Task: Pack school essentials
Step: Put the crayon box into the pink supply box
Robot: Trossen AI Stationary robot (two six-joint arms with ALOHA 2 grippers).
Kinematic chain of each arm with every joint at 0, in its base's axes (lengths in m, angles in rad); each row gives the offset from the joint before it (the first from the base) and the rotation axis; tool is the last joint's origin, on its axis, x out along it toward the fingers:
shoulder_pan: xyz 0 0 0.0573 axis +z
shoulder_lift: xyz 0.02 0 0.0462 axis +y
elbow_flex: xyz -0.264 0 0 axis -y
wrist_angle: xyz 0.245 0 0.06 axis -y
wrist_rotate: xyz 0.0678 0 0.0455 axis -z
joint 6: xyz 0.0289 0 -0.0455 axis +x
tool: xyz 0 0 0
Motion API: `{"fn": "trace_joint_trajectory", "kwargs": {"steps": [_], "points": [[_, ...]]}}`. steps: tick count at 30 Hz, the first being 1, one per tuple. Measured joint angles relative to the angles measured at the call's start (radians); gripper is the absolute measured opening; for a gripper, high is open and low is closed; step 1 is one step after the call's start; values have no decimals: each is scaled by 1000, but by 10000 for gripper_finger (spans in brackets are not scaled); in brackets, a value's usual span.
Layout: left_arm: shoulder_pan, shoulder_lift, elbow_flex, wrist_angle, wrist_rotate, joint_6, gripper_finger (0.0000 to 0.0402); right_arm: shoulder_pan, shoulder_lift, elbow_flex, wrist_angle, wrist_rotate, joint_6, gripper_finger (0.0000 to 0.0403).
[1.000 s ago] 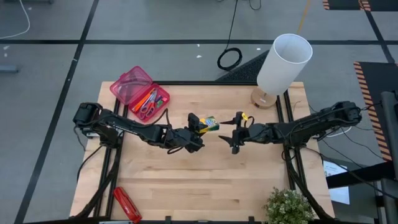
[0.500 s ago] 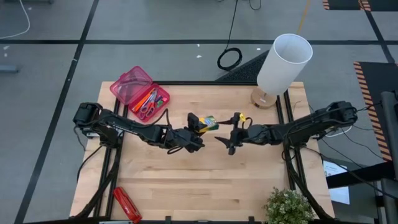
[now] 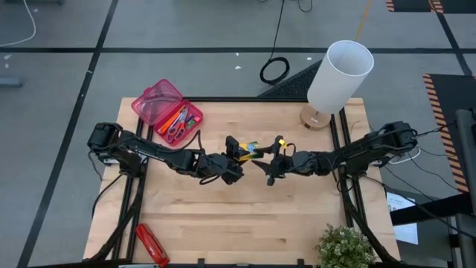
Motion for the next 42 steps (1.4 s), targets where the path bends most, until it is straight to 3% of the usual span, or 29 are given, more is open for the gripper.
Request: {"fn": "trace_joint_trajectory", "kwargs": {"steps": [14, 25, 31, 37, 42], "points": [[-9, 0, 0, 22, -2, 4, 129, 0, 0, 0, 0, -3, -46, 112], [-23, 1, 0, 51, -40, -66, 131, 0, 0, -1, 15, -6, -30, 101], [-60, -50, 0, 35, -71, -139, 180, 0, -1, 0, 22, -25, -3, 101], [-94, -147, 1, -33, -27, -235, 241, -2, 0, -2, 22, -43, 31, 101], [-117, -240, 1, -137, -68, -312, 256, -2, 0, -2, 28, -59, 34, 101]]}}
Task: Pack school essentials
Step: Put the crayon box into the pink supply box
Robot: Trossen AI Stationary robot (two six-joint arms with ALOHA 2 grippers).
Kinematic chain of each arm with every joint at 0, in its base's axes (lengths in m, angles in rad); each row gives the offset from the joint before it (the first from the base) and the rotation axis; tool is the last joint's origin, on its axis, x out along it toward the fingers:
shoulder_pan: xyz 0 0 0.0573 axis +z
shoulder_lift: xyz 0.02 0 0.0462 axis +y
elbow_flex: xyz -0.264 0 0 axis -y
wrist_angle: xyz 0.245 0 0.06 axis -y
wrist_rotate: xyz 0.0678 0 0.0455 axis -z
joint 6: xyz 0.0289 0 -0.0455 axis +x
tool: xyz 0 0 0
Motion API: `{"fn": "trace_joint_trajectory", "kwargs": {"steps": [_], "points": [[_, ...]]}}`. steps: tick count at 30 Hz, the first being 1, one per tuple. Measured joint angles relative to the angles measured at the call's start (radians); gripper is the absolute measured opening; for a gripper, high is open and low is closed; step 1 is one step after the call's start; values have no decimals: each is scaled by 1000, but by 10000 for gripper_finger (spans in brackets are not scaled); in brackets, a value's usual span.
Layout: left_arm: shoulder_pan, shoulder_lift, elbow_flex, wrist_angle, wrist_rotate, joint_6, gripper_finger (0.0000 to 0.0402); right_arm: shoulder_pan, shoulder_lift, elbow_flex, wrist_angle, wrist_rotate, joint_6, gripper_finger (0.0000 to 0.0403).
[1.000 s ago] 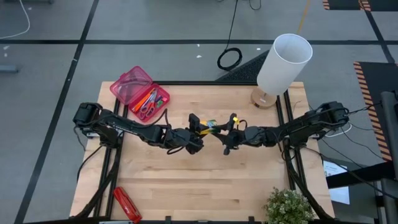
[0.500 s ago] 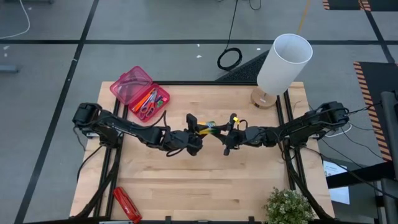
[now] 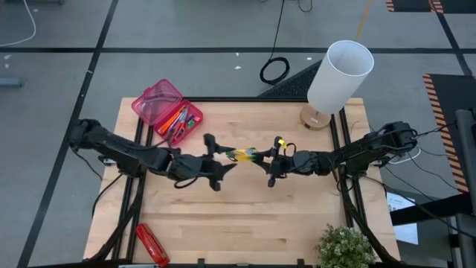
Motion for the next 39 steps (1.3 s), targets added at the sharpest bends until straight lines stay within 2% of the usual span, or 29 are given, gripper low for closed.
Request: {"fn": "trace_joint_trajectory", "kwargs": {"steps": [4, 8, 14, 20, 29, 39], "points": [[10, -89, -2, -180, -38, -122, 240, 0, 0, 0, 1, -1, 0, 101], [43, -150, -8, -291, -40, -254, 194, 0, 0, 0, 5, -2, 0, 101], [94, -157, -71, -245, 43, -262, 109, 0, 0, 1, 17, -58, 0, 102], [125, -154, -122, -150, 205, -251, 60, 1, 0, 1, 42, -80, 17, 102], [126, -92, -120, -31, 279, -224, 45, 0, -1, 1, 66, -80, 19, 102], [142, -16, -122, -4, 282, -213, 45, 1, -2, 0, 86, -85, 26, 102]]}}
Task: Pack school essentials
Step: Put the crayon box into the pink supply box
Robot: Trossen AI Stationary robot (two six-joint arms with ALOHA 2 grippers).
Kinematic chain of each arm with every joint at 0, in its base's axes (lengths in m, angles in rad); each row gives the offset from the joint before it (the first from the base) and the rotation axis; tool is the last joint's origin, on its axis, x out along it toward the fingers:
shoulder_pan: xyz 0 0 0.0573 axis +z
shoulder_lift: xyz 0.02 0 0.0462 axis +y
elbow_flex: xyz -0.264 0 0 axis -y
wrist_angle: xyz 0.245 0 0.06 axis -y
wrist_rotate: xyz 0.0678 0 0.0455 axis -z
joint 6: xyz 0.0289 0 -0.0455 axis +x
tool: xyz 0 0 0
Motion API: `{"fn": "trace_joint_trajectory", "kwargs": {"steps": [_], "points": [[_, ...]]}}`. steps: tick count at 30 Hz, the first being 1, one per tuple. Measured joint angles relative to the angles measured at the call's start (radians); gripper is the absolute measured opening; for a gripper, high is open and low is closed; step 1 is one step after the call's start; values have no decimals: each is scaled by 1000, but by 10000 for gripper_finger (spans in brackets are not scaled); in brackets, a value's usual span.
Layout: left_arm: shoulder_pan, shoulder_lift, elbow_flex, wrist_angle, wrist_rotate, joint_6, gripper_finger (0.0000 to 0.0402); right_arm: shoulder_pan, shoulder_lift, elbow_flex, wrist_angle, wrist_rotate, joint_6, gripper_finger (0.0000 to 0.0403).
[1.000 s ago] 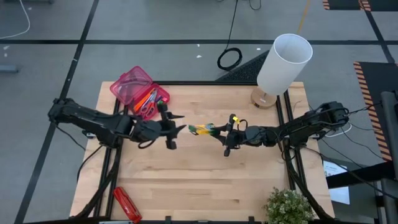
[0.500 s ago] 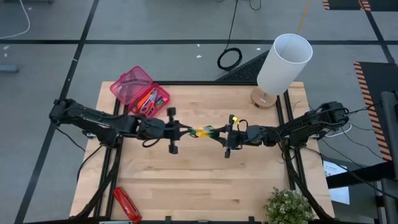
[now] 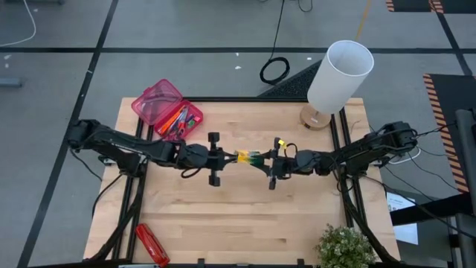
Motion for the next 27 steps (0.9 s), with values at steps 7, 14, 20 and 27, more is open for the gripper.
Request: {"fn": "trace_joint_trajectory", "kwargs": {"steps": [7, 14, 20, 27], "points": [[-2, 0, 0, -11, 4, 1, 56, 0, 1, 1, 3, 4, 0, 102], [-9, -28, 0, -107, 4, 8, 75, -1, 1, 1, 5, 4, 0, 102], [-33, -70, 0, -121, 2, 10, 79, -1, 1, 2, 11, 5, 0, 102], [-53, -153, 0, -138, -35, 8, 79, -1, 1, 2, 6, 4, -2, 102]]}}
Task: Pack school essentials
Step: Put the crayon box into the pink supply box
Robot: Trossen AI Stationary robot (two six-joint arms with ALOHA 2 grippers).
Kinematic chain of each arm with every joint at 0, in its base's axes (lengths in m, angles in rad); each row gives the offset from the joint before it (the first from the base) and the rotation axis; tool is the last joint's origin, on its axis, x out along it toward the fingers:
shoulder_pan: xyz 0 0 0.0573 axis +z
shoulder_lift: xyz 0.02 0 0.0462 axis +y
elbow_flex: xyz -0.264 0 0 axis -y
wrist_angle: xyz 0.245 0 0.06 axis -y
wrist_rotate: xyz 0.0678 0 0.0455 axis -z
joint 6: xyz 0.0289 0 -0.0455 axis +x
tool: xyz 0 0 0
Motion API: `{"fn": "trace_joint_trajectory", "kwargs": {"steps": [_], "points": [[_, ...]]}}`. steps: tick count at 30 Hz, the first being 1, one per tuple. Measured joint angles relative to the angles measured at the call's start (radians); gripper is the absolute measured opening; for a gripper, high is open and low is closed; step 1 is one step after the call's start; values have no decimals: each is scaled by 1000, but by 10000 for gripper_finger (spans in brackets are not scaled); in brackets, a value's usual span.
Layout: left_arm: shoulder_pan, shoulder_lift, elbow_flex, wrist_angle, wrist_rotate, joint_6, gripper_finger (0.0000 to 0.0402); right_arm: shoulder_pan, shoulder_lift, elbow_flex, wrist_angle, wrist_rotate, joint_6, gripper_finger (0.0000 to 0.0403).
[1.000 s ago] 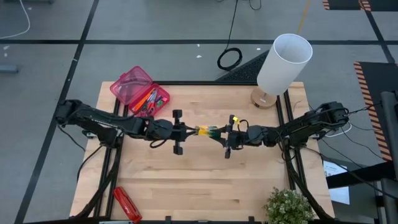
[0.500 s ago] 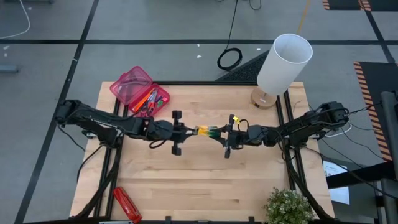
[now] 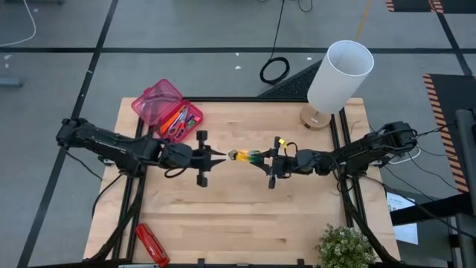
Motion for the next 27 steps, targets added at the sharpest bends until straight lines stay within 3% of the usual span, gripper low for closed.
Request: {"fn": "trace_joint_trajectory", "kwargs": {"steps": [7, 15, 22, 27], "points": [[49, -1, 0, 4, 6, -15, 66, 0, 0, 0, 0, 0, -1, 102], [96, 72, 1, 45, 58, -32, 5, 0, 0, 0, 6, -1, -2, 102], [95, 101, 0, 70, 99, -7, 19, 0, 0, 0, 6, -3, -1, 102], [95, 101, 0, 70, 118, -7, 4, 0, 0, 0, 8, -3, -4, 102]]}}
